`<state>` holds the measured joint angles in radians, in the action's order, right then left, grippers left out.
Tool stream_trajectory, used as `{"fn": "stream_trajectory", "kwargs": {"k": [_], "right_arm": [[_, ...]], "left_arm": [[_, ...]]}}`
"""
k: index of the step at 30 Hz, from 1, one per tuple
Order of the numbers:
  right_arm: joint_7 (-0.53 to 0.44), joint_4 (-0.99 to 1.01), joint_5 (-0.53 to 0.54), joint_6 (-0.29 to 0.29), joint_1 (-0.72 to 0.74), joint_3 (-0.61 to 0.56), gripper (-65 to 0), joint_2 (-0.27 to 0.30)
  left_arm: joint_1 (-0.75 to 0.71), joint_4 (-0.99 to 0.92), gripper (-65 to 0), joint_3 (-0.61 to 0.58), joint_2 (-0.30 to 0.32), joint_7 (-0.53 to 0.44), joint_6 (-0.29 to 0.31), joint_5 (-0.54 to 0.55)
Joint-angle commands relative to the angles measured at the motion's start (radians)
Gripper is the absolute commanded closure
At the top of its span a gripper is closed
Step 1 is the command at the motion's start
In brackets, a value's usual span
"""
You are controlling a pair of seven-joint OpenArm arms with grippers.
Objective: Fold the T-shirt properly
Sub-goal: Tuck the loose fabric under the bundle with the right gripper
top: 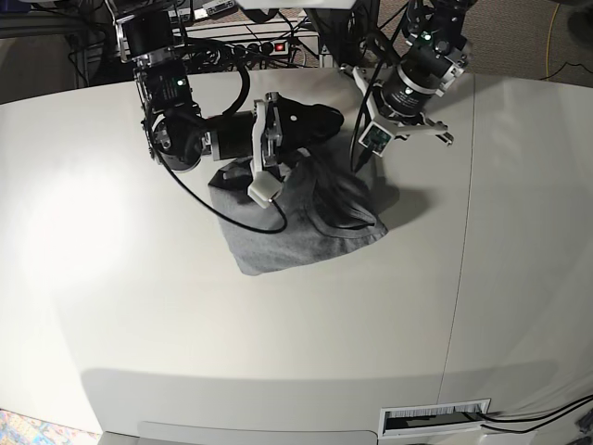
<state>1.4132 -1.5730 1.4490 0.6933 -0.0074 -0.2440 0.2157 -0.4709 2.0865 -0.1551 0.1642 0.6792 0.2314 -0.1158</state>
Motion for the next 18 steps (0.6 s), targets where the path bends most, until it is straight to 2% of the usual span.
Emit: {"fn": "stream_trajectory", "kwargs": {"k": [1,5,9,12,18], "right_arm": [[-0.017,-0.019,0.034,0.005,0.024,0.018,-16.8,0.003],[-0.017,-0.03,0.034,0.005,0.026,0.081,-16.8,0.003],[-0.017,-0.096,0.025,0.005,0.009,0.088,-16.8,0.021],[-0.017,-0.147,-0.024,0.005,-0.009,0.088,-16.8,0.051],[-0.017,-0.152,-0.18,0.005,-0.024,0.088,-16.8,0.051]], "left_arm": [[0.0,0.016,0.0,0.002,0.0,-0.023,-0.006,0.004],[0.0,0.016,0.0,0.001,0.0,-0.026,-0.006,0.005],[0.0,0.014,0.0,0.001,0.0,-0.038,-0.006,0.004],[0.0,0.002,0.0,0.001,0.0,-0.039,-0.006,0.005],[0.0,-0.013,0.0,0.001,0.0,-0.053,-0.006,0.027]]}}
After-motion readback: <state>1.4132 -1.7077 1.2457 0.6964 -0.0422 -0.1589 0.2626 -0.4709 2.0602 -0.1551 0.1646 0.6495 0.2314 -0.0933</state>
